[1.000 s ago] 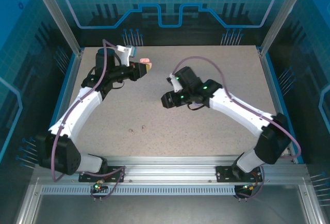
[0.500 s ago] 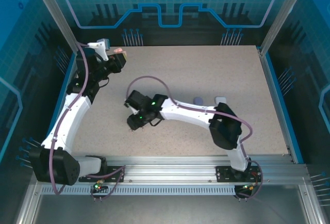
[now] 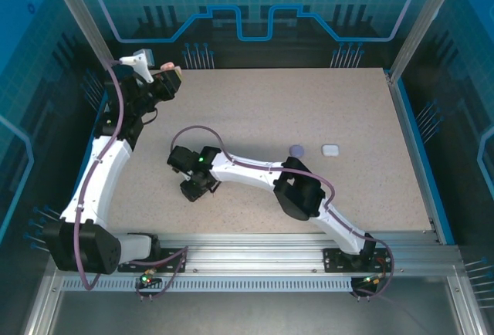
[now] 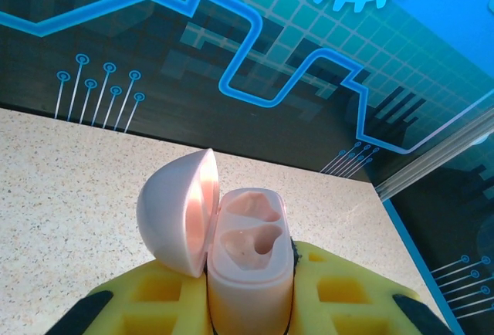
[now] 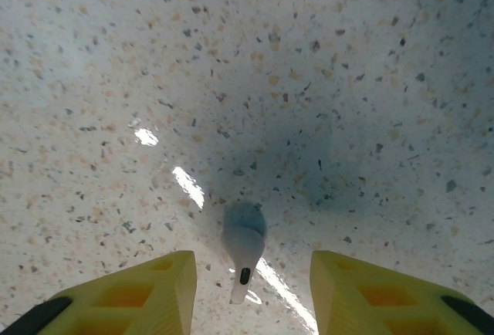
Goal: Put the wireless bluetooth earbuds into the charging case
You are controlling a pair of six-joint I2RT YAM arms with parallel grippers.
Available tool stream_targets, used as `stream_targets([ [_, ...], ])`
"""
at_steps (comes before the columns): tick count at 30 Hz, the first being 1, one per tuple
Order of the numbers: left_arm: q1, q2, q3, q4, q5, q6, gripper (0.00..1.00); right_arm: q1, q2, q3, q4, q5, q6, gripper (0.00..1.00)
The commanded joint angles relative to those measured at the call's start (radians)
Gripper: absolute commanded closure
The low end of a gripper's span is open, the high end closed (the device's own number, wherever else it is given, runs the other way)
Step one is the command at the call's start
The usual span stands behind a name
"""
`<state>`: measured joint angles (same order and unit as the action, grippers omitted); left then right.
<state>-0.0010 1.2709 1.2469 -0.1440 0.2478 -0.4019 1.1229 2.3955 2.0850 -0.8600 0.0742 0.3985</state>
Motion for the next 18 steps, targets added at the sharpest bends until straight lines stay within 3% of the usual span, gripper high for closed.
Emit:
stream_targets([
  [1,0.011,0.006,0.042,0.018,0.009,-0.018,1.0,0.003,0.038,0.06,-0.064,-0.011,-0.006,0.57],
  [18,0.013,0.008,0.034,0.027,0.018,-0.017,1.0,0.017,0.12,0.152,-0.138,0.002,0.029,0.61],
])
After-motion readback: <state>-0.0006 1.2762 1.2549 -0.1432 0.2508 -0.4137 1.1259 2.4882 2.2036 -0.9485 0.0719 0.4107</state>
